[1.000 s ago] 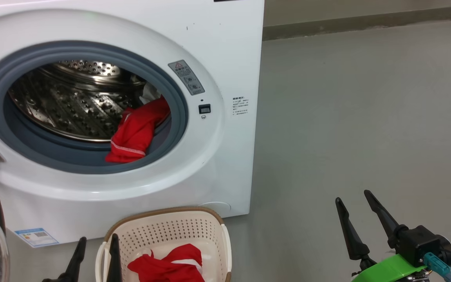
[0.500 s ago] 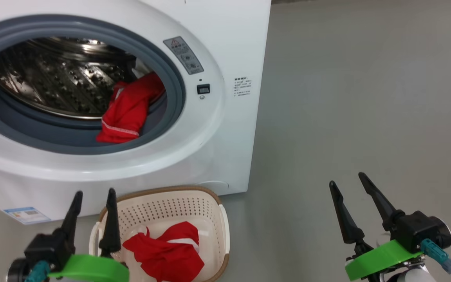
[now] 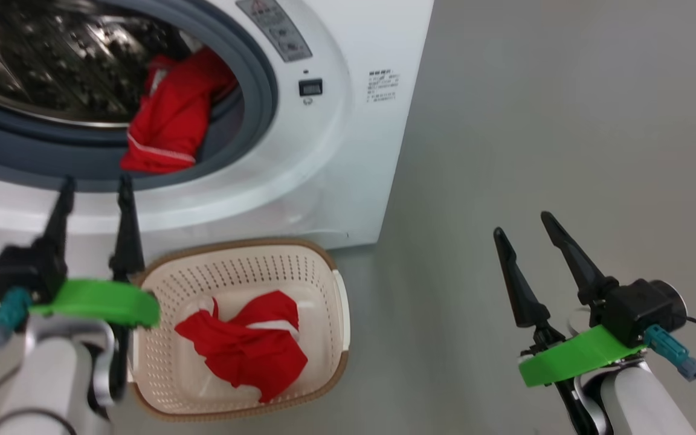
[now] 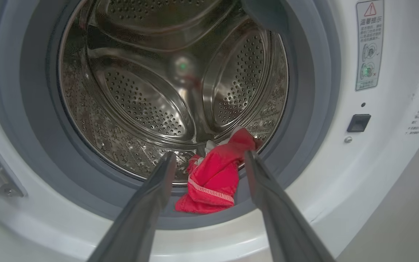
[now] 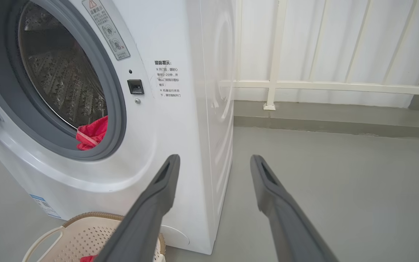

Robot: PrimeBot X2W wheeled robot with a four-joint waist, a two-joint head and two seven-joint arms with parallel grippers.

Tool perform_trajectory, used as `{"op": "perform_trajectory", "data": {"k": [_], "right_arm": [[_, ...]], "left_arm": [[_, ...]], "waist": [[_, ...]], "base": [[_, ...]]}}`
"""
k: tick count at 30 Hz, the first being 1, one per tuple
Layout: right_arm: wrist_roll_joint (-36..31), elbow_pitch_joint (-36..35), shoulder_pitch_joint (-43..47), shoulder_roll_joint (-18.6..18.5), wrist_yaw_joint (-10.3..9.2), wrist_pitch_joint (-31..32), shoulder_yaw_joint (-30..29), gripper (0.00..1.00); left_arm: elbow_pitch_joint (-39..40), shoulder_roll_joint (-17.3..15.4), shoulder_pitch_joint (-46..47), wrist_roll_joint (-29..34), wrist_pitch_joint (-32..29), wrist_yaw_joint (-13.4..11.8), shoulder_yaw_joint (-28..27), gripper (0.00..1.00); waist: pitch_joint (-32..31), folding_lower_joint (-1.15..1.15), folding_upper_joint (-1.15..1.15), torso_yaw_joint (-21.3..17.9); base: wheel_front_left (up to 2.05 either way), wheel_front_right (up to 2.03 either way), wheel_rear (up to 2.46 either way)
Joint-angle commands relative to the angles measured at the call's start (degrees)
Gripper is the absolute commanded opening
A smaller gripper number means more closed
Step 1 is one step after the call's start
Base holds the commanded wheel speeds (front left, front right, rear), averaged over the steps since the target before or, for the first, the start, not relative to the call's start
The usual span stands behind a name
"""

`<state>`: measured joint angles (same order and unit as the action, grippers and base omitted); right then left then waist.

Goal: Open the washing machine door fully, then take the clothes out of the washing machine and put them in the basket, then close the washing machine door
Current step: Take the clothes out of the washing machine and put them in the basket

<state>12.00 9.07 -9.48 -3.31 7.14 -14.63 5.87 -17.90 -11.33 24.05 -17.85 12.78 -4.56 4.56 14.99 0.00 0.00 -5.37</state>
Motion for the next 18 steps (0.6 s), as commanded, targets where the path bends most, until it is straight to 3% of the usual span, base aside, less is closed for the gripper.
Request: {"op": "perform_trajectory", "data": {"k": [1,18], "right_arm": [[0.5,-1.4,-1.8,0.1,0.35,-0.4,1.6,1.00],[2.5,0.1,-7.0,0.4,0.35,-0.4,4.5,1.00]], "left_arm": [[0.2,-2.4,3.3,1.0,0.5,-0.1,-1.7,1.00],[-14.5,-7.2,24.3,1.6,1.7,1.3,-2.9,1.00]], "waist": [[3.6,0.00,0.00,-0.6],[12.4,0.00,0.00,-4.5]], "base": [[0.00,0.00,0.00],[0.00,0.00,0.00]]}}
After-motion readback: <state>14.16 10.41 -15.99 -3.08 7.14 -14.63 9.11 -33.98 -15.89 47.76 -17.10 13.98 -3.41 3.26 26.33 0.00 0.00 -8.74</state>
